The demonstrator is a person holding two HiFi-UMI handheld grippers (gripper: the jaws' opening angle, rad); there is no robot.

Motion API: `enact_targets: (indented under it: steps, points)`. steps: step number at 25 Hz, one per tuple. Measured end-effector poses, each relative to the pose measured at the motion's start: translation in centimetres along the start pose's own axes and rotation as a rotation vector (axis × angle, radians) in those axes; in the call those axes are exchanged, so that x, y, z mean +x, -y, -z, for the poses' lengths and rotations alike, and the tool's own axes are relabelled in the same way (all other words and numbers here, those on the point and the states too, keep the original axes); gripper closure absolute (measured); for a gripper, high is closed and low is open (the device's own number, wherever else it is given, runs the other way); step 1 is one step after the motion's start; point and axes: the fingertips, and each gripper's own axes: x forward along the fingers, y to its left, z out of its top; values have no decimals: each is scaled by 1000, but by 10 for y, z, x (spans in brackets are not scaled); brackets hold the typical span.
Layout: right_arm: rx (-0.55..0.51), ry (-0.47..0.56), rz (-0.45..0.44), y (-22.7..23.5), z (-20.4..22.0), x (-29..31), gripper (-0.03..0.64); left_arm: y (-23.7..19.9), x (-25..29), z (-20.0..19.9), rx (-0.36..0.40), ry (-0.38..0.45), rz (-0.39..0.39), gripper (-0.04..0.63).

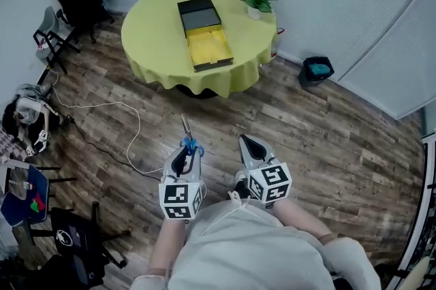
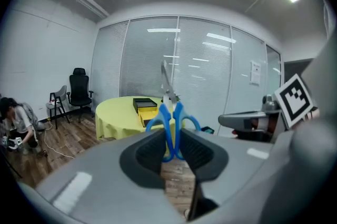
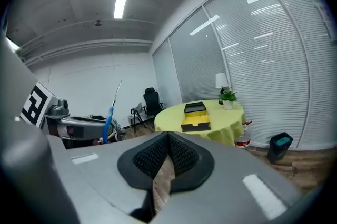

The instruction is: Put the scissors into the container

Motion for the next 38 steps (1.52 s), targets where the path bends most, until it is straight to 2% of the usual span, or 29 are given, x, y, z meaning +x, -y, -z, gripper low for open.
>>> enact_targets:
  steps: [7,11,15,21,25,32,38]
  points:
    - [-13,11,5,109,-34,28,618,38,87,-33,-14,16,-50,511]
    - [-9,1,-5,151,-42,40,618,56,118,-46,-18,30,-72,511]
    - [18,-22,-10,176,-43,56,618,59,144,-50,-18,-4,-77,511]
    - [25,-67,-32,191,-43,103,618,34,189,-51,-62,-45,-87,511]
    - [30,-75,-12,210,-53,140,618,17,236,-63,-89,-49,-62,511]
    - [32,-81,36,245,-95,228,618,-34,327,-110,-83,-45,-13,511]
    - [1,-61,45,254,-138,306,618,-89,390,-140,-90,-63,10,511]
